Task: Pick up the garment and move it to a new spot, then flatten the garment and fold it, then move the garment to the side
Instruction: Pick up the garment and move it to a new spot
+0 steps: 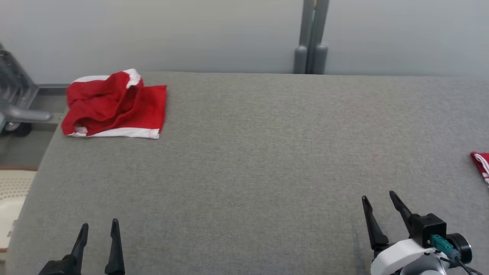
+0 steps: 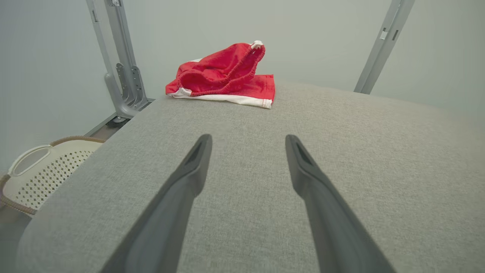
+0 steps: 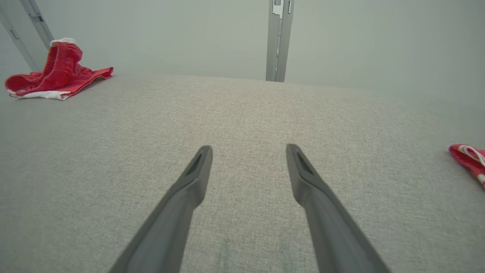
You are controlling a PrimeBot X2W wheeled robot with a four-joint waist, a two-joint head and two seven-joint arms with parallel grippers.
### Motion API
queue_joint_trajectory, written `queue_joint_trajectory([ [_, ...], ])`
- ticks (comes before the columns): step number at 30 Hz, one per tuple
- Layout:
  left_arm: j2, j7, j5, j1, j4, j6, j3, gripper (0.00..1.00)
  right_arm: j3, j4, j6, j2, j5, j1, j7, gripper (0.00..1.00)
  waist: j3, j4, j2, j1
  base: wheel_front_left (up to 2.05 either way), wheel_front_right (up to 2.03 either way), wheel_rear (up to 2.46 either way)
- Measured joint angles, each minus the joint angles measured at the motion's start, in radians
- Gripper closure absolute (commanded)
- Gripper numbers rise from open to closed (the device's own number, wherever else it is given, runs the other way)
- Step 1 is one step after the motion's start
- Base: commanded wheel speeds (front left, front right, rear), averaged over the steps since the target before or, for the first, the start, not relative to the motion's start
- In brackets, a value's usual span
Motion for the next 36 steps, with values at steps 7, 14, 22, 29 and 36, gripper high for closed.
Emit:
queue_joint_trajectory([
  [7, 0.015, 0.000, -0.007, 0.031, 0.002, 0.000, 0.014, 0.00, 0.049, 0.005, 0.000, 0.009, 0.009, -0.014, 0.000, 0.00, -0.020, 0.148, 0.0000, 0.0000, 0.00, 0.00, 0.00],
  [14, 0.022, 0.000, -0.017, 0.032, -0.002, 0.000, 0.006, 0.00, 0.065, 0.003, 0.000, 0.012, 0.015, -0.026, 0.000, 0.00, -0.040, 0.264, 0.0000, 0.0000, 0.00, 0.00, 0.00],
  [22, 0.016, 0.020, -0.088, -0.194, 0.053, 0.000, -0.097, 0.00, 0.066, -0.080, 0.000, -0.064, 0.004, -0.129, 0.000, 0.00, 0.023, 0.305, 0.0000, 0.0000, 0.00, 0.00, 0.00],
  [29, 0.053, 0.113, -0.174, -0.625, 0.224, 0.000, -0.146, 0.00, 0.089, -0.197, 0.000, -0.189, -0.006, -0.319, 0.013, 0.00, 0.163, 0.326, 0.0000, 0.0000, 0.00, 0.00, 0.00],
  [36, 0.104, 0.172, -0.202, -0.942, 0.402, 0.000, -0.200, 0.00, 0.067, -0.290, 0.000, -0.244, -0.006, -0.378, 0.033, 0.00, 0.324, 0.314, 0.0000, 0.0002, 0.00, 0.00, 0.00],
])
